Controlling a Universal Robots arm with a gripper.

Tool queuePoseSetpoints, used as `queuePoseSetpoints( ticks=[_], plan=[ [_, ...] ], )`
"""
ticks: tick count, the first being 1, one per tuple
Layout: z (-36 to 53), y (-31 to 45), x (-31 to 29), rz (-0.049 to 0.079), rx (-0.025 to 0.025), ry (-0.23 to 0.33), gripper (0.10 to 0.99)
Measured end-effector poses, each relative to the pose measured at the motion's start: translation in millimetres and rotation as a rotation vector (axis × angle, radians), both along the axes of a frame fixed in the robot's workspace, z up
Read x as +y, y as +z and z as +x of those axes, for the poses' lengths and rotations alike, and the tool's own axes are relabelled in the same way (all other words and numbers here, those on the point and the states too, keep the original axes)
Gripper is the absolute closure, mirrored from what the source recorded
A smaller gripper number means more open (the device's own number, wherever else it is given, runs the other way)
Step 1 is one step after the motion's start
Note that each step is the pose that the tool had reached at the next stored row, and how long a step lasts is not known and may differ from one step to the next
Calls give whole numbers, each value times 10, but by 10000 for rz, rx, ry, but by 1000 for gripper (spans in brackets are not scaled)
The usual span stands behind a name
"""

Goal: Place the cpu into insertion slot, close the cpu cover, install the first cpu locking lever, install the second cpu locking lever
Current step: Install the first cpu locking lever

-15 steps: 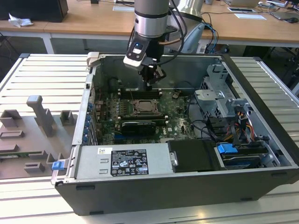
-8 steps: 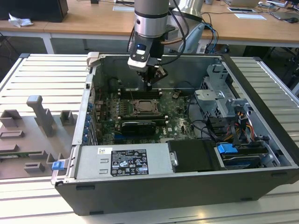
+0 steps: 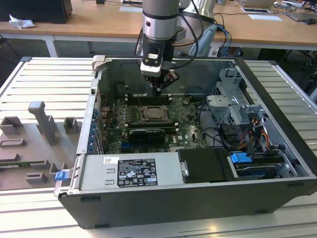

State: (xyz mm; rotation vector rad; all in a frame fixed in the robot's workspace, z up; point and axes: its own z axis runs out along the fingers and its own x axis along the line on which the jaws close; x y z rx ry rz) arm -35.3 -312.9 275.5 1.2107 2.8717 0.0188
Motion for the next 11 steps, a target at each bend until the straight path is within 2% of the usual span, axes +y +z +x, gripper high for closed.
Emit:
queuePoseSetpoints(
  ticks=[11],
  plan=[
    [0,0,0,-1,0,1425,980]
  ],
)
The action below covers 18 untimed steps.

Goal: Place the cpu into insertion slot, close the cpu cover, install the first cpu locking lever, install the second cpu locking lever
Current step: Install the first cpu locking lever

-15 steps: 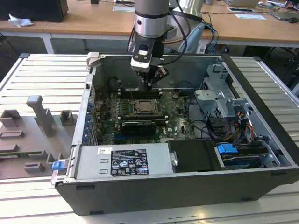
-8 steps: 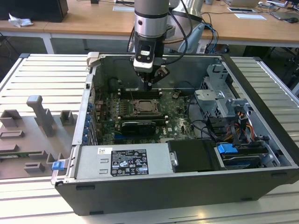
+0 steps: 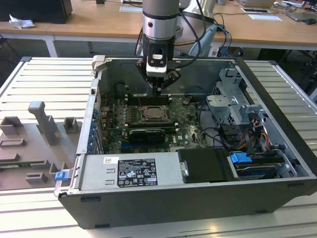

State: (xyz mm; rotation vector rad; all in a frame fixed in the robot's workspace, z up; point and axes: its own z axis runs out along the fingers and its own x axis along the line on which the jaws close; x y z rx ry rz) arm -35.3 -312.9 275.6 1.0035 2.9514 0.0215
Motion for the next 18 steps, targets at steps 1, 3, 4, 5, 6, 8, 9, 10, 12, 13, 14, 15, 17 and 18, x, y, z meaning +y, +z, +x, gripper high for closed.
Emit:
queuePoseSetpoints(
  ticks=[1,3,4,5,6,8,9,10,12,13,14,15,17,18],
  plan=[
    [0,0,0,0,0,112,980],
    [0,0,0,1,0,607,980],
    [0,-1,0,1,0,792,980],
    [0,-2,0,1,0,1032,980],
    [0,-2,0,0,1,1357,980],
    [0,-2,0,1,0,1911,980],
    [0,-2,0,1,0,2180,980],
    [0,-2,0,0,0,2319,980],
    [0,-2,0,0,1,2748,980],
    [0,-2,0,0,0,2905,980],
    [0,-2,0,0,0,3017,980],
    [0,-2,0,1,0,3228,980],
    [0,-2,0,0,0,3571,980],
    [0,-2,0,0,0,3671,980]
  ],
)
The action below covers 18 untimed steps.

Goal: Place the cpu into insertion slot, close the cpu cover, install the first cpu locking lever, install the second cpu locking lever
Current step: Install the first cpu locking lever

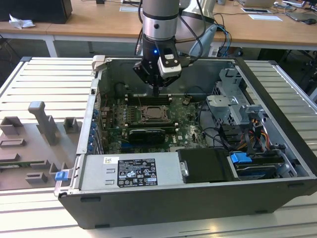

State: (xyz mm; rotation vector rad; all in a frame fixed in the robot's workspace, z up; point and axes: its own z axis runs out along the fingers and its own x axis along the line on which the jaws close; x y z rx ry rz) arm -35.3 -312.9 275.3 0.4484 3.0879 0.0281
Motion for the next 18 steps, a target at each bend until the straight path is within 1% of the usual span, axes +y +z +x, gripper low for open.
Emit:
queuePoseSetpoints(
  ticks=[9,13,18],
  plan=[
    [0,0,0,0,0,802,980],
    [0,-1,0,0,-1,2269,980],
    [0,-2,0,-1,0,3345,980]
  ],
)
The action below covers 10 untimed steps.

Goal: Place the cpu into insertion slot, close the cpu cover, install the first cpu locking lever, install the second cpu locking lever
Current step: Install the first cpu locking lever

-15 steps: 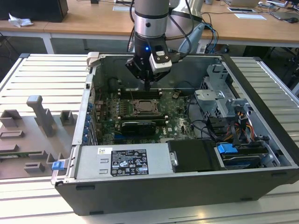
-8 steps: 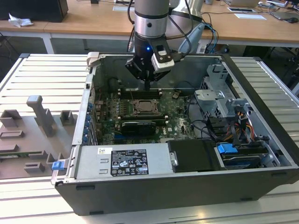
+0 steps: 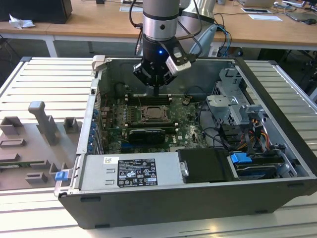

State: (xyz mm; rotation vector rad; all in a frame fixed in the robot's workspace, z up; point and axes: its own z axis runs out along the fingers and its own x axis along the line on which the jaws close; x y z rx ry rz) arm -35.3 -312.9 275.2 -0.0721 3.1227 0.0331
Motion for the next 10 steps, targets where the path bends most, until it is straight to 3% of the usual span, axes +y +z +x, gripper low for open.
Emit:
queuePoseSetpoints(
  ticks=[4,10],
  plan=[
    [-47,0,-1,0,-1,324,980],
    [-355,-13,2,0,-83,323,980]
  ],
)
